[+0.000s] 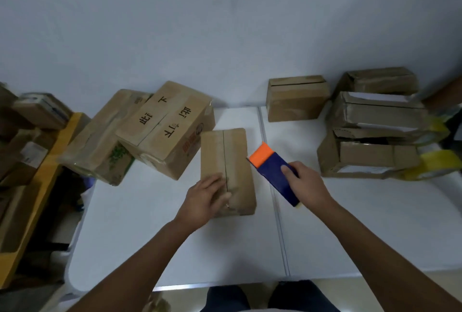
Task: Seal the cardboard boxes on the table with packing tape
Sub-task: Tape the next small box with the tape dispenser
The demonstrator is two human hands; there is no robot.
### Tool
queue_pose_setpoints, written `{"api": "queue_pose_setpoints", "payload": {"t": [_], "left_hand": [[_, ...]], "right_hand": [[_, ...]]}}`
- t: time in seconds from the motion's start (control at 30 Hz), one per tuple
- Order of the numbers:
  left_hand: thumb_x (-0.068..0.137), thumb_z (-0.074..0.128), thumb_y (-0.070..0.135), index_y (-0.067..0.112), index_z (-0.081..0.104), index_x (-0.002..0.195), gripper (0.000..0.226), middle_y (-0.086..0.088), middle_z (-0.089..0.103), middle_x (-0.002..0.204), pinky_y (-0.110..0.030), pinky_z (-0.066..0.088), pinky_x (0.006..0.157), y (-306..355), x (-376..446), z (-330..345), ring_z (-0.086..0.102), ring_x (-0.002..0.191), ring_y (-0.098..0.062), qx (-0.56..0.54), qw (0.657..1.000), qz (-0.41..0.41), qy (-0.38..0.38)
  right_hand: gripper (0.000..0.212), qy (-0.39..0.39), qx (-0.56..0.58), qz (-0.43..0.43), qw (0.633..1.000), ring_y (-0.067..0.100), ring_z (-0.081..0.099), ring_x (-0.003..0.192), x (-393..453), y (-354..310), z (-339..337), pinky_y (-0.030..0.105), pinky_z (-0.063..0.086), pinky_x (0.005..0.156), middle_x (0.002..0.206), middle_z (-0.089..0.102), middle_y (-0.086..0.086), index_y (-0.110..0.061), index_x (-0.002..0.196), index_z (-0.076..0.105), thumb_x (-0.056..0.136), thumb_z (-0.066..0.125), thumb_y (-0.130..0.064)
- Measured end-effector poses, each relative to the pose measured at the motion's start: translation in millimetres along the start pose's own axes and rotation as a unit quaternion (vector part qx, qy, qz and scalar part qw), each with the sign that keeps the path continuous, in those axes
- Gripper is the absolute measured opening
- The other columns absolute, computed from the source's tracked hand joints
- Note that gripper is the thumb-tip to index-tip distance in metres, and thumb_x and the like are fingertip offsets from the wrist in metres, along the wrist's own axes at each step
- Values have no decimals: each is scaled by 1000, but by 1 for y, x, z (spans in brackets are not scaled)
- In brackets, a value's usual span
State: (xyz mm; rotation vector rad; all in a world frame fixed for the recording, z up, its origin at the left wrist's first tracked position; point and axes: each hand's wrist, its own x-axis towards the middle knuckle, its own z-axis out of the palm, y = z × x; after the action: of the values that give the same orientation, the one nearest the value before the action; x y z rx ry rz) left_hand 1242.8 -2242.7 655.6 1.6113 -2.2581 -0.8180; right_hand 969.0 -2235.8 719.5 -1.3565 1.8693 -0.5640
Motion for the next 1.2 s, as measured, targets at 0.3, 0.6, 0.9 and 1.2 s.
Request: {"api": "queue_pose_setpoints", "payload": {"t": [0.3,0.6,0.9,1.2], "left_hand": [[102,53,35,6,60,121,35,-15,74,107,-29,54,74,64,31,-44,71,97,-21,-616,695,-367,-54],[92,67,24,7,64,115,28,-12,70,100,-25,53,80,57,19,-56,67,89,-16,-631,688,-349,-80],[99,56,9,8,70,102,15,-9,70,91,-21,53,66,59,14,-52,64,84,-14,-584,734,-342,-63],[98,59,9,9,73,95,15,-8,73,87,-34,53,86,49,13,-39,65,86,-18,-490,811,-314,57]], "right_hand": [[40,-90,-76,-37,992,9,62,83,-7,-37,-8,21,49,70,103,66,-3,-18,113,58,98,44,-52],[43,-120,-104,-60,986,9,63,83,-5,-45,-2,20,49,68,101,68,-5,-22,106,59,95,43,-60],[45,-126,-117,-78,982,9,62,84,-2,-45,0,16,45,64,100,66,-6,-22,108,59,95,39,-61],[48,-152,-154,-104,971,11,59,85,2,-47,-7,17,47,65,107,65,-6,-22,115,59,92,44,-62]]}}
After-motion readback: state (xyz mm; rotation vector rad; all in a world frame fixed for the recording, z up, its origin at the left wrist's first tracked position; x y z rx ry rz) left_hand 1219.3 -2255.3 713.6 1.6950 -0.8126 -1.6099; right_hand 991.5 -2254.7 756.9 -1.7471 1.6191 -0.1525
